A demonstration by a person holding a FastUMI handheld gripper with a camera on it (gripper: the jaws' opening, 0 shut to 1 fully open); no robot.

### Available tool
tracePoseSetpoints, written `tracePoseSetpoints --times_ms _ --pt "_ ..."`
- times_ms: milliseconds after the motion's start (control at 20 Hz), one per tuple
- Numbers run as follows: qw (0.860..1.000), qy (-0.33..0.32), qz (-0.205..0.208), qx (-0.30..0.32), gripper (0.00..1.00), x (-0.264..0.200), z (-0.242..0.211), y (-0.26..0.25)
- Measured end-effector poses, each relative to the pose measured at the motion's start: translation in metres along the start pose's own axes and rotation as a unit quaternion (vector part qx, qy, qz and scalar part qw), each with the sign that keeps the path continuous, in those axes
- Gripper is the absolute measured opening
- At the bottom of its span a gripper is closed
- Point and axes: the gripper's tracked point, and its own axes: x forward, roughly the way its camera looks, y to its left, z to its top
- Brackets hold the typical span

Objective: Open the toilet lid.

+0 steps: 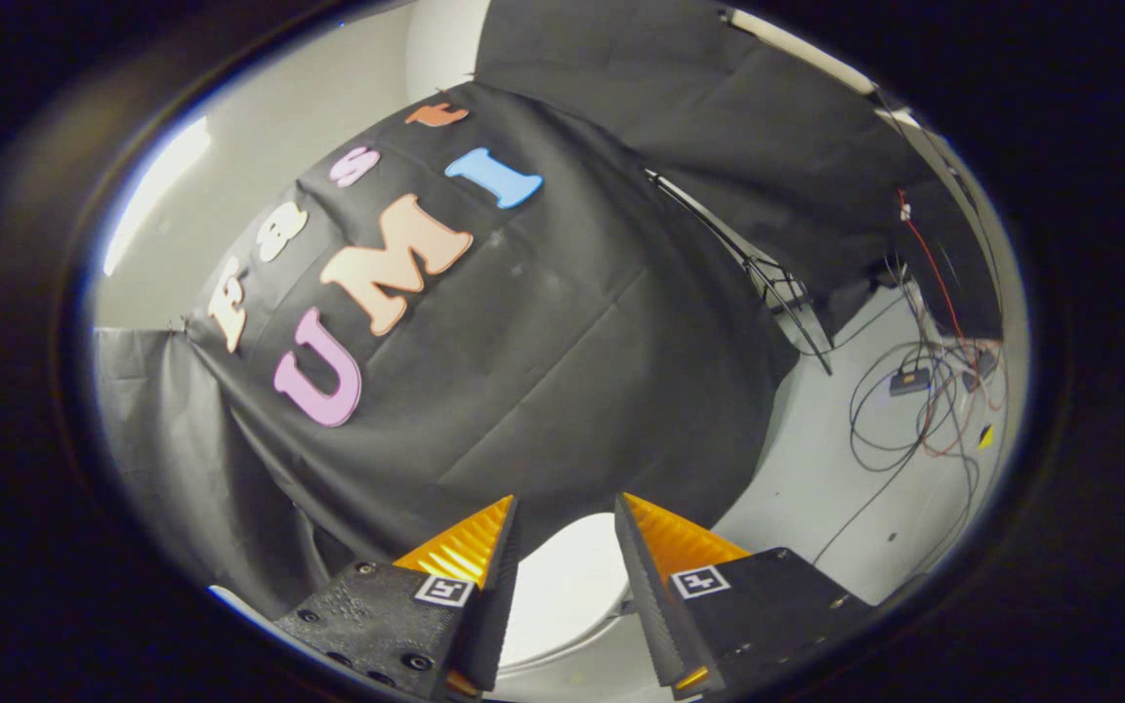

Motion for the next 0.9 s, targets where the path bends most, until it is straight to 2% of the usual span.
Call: tracePoseSetpoints --times_ms 250,550,750,900 --pt "0.997 0.013 -0.001 0.078 0.59 0.028 -0.056 -0.016" --pt "0.986 0.044 -0.005 0.16 0.59 0.056 -0.115 -0.034" --pt "0.978 0.063 -0.028 0.195 0.59 0.065 -0.148 -0.056" --pt "0.975 0.071 -0.065 0.202 0.59 0.068 -0.168 -0.074"
